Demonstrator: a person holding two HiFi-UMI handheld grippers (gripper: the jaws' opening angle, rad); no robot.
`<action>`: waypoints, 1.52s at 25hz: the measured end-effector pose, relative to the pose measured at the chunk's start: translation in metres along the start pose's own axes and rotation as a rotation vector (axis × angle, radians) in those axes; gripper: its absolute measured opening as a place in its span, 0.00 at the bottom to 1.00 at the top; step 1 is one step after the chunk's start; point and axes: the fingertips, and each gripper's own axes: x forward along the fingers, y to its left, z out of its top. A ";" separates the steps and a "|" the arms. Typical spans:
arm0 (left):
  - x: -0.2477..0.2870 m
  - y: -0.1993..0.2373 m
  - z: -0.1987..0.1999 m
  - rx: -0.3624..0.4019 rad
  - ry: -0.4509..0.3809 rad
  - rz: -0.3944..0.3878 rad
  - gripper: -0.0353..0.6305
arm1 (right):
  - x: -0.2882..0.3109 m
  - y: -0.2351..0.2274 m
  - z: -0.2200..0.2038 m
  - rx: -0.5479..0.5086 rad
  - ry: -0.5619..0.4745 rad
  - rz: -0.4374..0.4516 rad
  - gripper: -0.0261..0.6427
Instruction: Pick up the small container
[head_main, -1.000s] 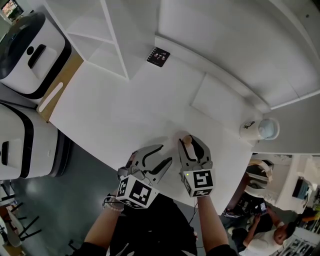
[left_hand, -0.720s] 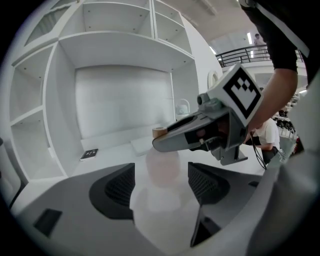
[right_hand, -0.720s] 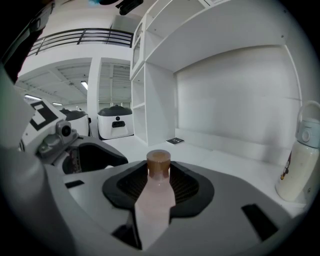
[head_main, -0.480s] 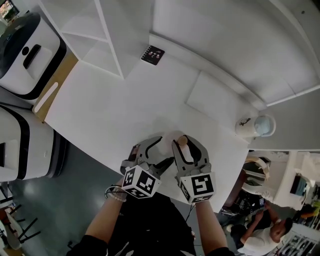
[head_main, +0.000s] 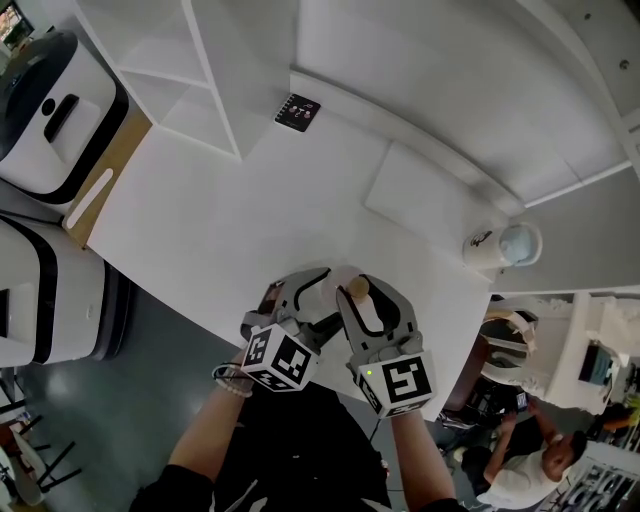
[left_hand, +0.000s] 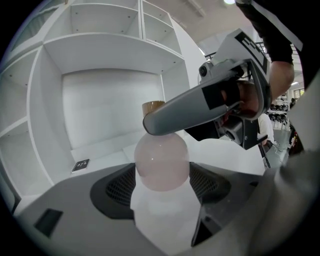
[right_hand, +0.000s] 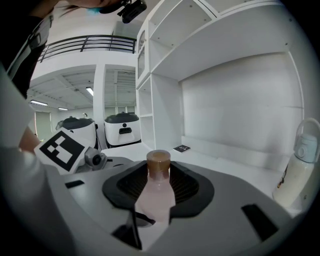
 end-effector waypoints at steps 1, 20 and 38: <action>-0.002 -0.001 0.003 0.006 -0.003 -0.004 0.56 | -0.002 0.001 0.002 0.002 -0.005 0.000 0.25; -0.050 -0.008 0.078 0.109 -0.047 -0.002 0.55 | -0.058 0.018 0.072 -0.020 -0.129 -0.003 0.25; -0.086 -0.002 0.146 0.165 -0.099 0.061 0.55 | -0.096 0.032 0.139 -0.101 -0.243 -0.015 0.25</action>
